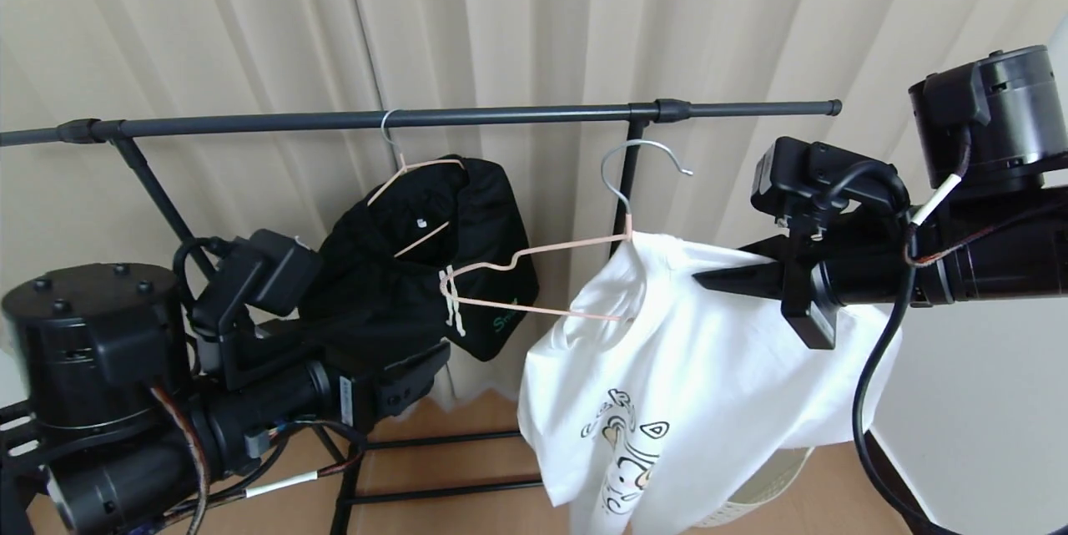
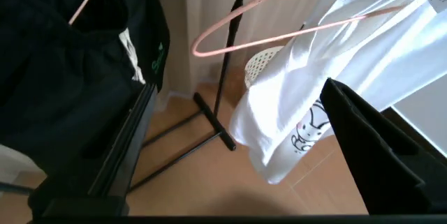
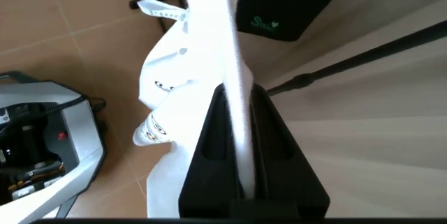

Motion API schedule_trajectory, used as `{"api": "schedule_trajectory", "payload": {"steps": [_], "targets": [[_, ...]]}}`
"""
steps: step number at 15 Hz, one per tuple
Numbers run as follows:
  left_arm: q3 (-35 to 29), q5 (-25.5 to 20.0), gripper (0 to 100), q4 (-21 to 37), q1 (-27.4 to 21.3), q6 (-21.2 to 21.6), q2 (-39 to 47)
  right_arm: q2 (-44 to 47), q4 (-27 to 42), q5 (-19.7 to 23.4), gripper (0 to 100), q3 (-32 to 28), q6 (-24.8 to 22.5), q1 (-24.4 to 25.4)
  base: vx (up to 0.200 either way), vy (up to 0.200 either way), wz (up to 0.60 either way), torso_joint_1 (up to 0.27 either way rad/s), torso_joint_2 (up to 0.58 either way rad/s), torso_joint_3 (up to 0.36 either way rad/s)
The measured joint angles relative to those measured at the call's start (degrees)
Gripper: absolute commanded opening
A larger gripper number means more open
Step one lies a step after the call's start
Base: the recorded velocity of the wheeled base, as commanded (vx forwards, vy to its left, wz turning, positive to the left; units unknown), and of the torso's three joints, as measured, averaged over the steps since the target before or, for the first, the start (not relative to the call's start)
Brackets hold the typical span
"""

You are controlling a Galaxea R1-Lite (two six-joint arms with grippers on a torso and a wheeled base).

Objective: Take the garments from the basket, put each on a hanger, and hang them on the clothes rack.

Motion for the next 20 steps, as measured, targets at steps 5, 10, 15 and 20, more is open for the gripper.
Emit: {"api": "schedule_trajectory", "payload": {"steps": [5, 10, 15, 20], "targets": [[-1.7, 10.0, 100, 0.0, -8.8, -3.2, 9.0, -1.3, -5.5, -2.2, 0, 3.0, 6.4, 1.3, 0.000, 0.000, 0.00, 0.000, 0.00, 0.000], [-11.6, 20.4, 100, -0.4, -16.3, -9.4, 21.6, -2.6, -7.8, -4.1, 0, 5.9, 7.2, 3.1, 0.000, 0.000, 0.00, 0.000, 0.00, 0.000], [-18.5, 25.1, 100, -0.3, -18.5, -12.5, 29.0, -4.7, -7.8, -4.1, 0, 6.9, 7.9, 3.4, 0.000, 0.000, 0.00, 0.000, 0.00, 0.000], [-22.2, 29.0, 100, -0.4, -18.5, -12.7, 32.6, -6.5, -7.6, -4.1, 0, 8.2, 8.1, 4.7, 0.000, 0.000, 0.00, 0.000, 0.00, 0.000]]}}
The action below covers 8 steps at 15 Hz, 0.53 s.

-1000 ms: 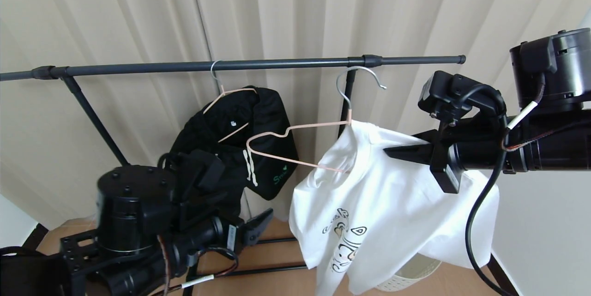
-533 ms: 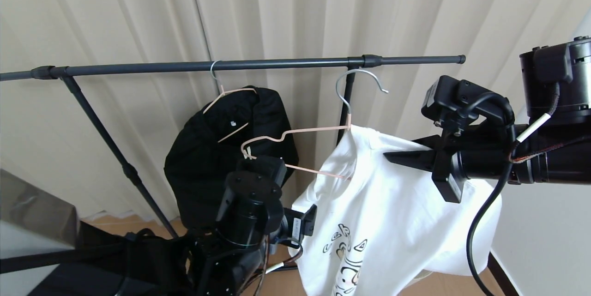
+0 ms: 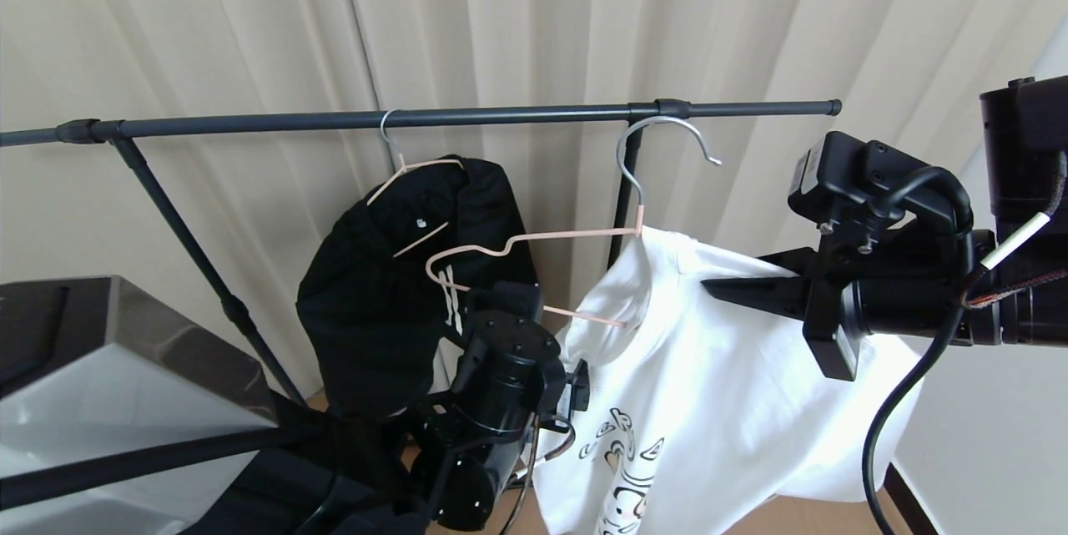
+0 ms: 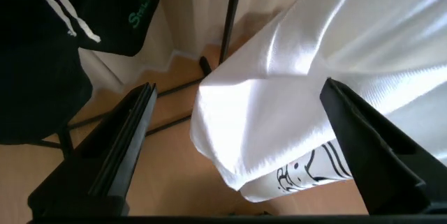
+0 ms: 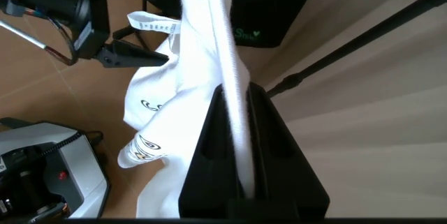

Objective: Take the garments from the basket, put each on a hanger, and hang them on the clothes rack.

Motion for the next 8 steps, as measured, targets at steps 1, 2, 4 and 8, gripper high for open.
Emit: {"api": "schedule_trajectory", "payload": {"steps": [1, 2, 4, 8], "targets": [[-1.1, 1.4, 100, -0.2, 0.1, -0.6, 0.7, -0.3, 0.0, 0.0, 0, 0.2, 0.0, 0.2, 0.000, 0.000, 0.00, 0.000, 0.00, 0.000], [-1.9, 1.9, 100, -0.6, 0.2, -1.2, 1.4, -0.5, 0.0, 0.0, 0, 0.4, 0.0, 0.2, 0.000, 0.000, 0.00, 0.000, 0.00, 0.000], [-2.9, 2.1, 100, -1.7, 0.3, -1.5, 2.1, -0.7, 0.0, 0.0, 0, 0.8, 0.0, 0.3, 0.000, 0.000, 0.00, 0.000, 0.00, 0.000], [-2.9, 2.7, 100, -3.6, 0.7, -1.7, 2.3, -1.0, 0.0, 0.0, 0, 1.2, 0.0, 0.2, 0.000, 0.000, 0.00, 0.000, 0.00, 0.000]]}}
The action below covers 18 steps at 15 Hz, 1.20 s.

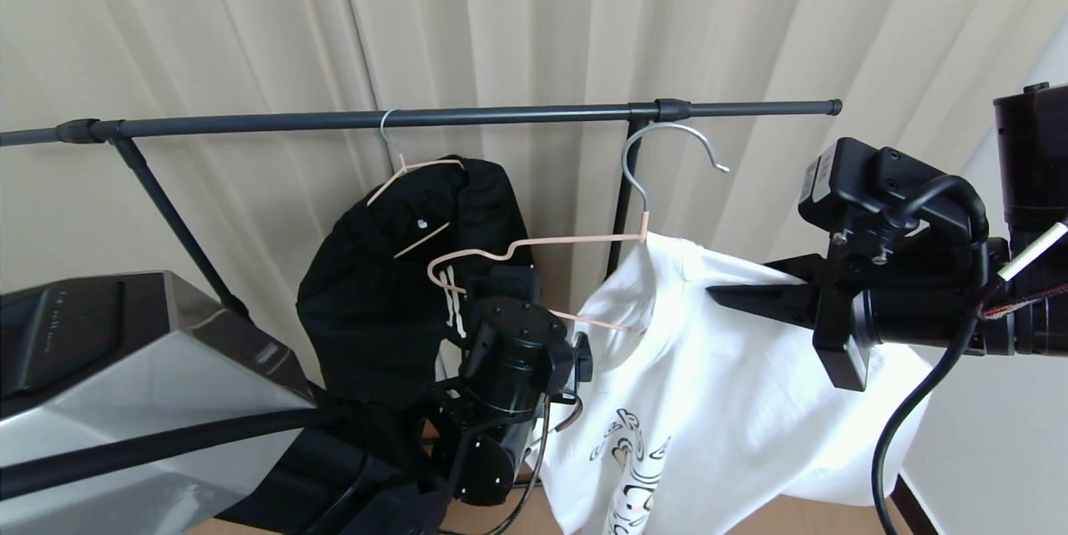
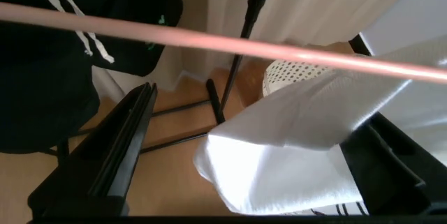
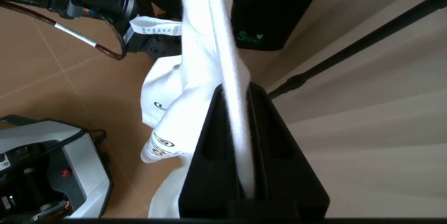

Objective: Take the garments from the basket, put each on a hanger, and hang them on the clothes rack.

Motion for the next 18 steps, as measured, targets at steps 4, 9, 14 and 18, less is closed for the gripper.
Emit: {"api": "schedule_trajectory", "payload": {"steps": [4, 9, 14, 18], "targets": [[0.8, 1.4, 100, 0.0, 0.8, 0.3, 0.0, -0.2, -0.1, 0.0, 0, -0.3, 0.0, 0.0, 0.000, 0.000, 0.00, 0.000, 0.00, 0.000], [4.0, 2.4, 100, -0.1, 2.6, 1.0, 0.0, -1.1, 0.0, 0.0, 0, -0.1, 0.0, -0.4, 0.000, 0.000, 0.00, 0.000, 0.00, 0.000], [5.4, 2.3, 100, -0.1, 4.4, 1.0, 0.0, -2.6, 0.1, 0.0, 0, 1.1, 0.0, -1.4, 0.000, 0.000, 0.00, 0.000, 0.00, 0.000], [5.9, 2.3, 0, -0.1, 5.0, 1.3, -1.5, -3.2, 0.0, 0.1, 0, 2.5, 0.0, -2.1, 0.000, 0.000, 0.00, 0.000, 0.00, 0.000]]}}
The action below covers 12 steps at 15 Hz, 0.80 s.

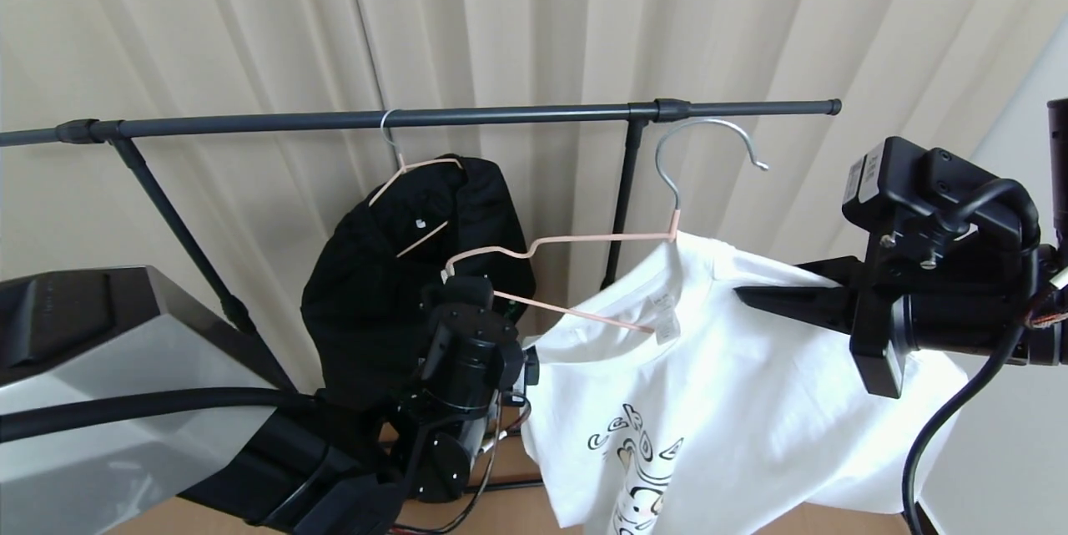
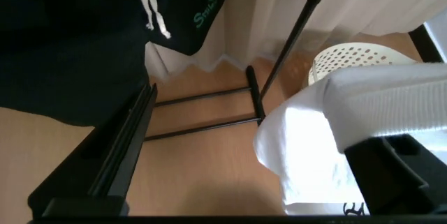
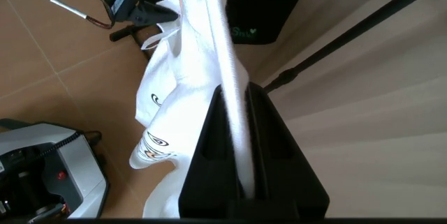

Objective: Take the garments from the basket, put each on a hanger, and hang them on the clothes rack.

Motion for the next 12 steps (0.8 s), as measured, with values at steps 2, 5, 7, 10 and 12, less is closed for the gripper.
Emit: {"api": "schedule_trajectory", "payload": {"steps": [2, 5, 7, 10, 12], "targets": [[0.0, 0.0, 0, 0.0, 0.1, 0.8, -1.2, 0.0, -0.1, 0.0, 0, 0.4, 0.1, -0.1, 0.000, 0.000, 0.00, 0.000, 0.00, 0.000], [0.2, 0.0, 0, 0.1, 0.2, 1.5, -3.4, -0.2, -0.1, 0.1, 0, 1.4, 0.1, -0.8, 0.000, 0.000, 0.00, 0.000, 0.00, 0.000], [0.8, 0.0, 0, 0.0, 0.4, 2.1, -4.6, -0.5, -0.1, 0.2, 0, 2.3, 0.2, -1.2, 0.000, 0.000, 0.00, 0.000, 0.00, 0.000], [1.3, 0.0, 0, 0.0, 1.0, 2.2, -5.5, -0.9, -0.1, 0.2, 0, 3.0, 0.2, -1.7, 0.000, 0.000, 0.00, 0.000, 0.00, 0.000], [1.3, 0.0, 0, 0.0, 1.4, 2.2, -5.7, -1.2, -0.1, 0.2, 0, 3.3, 0.2, -2.1, 0.000, 0.000, 0.00, 0.000, 0.00, 0.000]]}}
